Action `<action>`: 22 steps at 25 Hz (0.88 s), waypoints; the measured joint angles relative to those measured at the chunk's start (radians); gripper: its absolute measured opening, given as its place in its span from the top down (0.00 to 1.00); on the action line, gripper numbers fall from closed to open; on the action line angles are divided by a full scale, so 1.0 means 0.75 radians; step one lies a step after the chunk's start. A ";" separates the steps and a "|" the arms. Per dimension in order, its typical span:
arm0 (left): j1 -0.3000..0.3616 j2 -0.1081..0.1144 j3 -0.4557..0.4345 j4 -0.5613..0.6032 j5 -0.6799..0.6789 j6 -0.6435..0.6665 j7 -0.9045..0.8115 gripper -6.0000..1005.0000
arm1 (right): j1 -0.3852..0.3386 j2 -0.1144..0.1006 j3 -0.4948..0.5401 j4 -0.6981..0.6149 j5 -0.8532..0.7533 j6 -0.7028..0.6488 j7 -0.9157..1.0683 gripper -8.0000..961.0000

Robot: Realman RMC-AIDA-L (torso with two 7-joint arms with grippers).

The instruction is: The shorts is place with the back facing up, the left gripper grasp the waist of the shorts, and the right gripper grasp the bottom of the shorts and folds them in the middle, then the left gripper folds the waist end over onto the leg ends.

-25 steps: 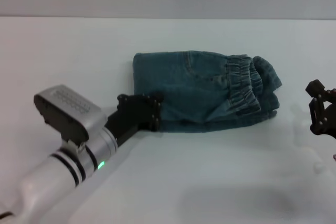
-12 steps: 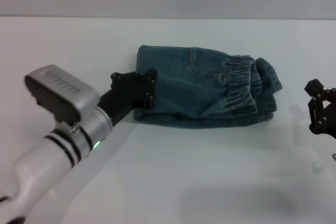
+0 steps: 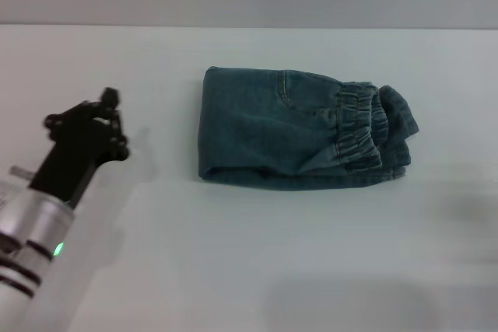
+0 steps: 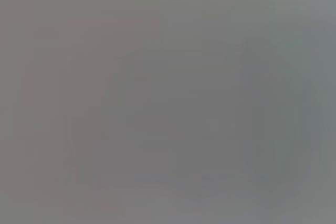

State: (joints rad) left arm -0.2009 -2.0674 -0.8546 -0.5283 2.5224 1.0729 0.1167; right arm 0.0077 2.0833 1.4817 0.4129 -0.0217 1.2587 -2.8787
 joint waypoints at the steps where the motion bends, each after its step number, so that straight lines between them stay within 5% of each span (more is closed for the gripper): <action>1: 0.006 0.000 -0.005 0.020 0.000 0.025 -0.001 0.90 | 0.005 -0.001 0.003 -0.032 0.067 0.023 -0.003 0.91; 9: 0.029 -0.005 -0.002 0.126 -0.108 0.108 -0.012 0.88 | 0.024 0.001 0.004 -0.169 0.345 0.068 -0.007 0.85; 14: 0.023 -0.005 0.002 0.130 -0.106 0.127 -0.001 0.72 | 0.040 0.000 0.010 -0.265 0.349 0.154 -0.010 0.82; 22: 0.021 -0.004 0.004 0.128 -0.100 0.143 -0.009 0.52 | 0.041 0.005 0.014 -0.325 0.355 0.276 -0.010 0.37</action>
State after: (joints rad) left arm -0.1853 -2.0708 -0.8514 -0.4324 2.4478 1.1803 0.1097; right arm 0.0382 2.0867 1.4920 0.1694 0.2447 1.4657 -2.8866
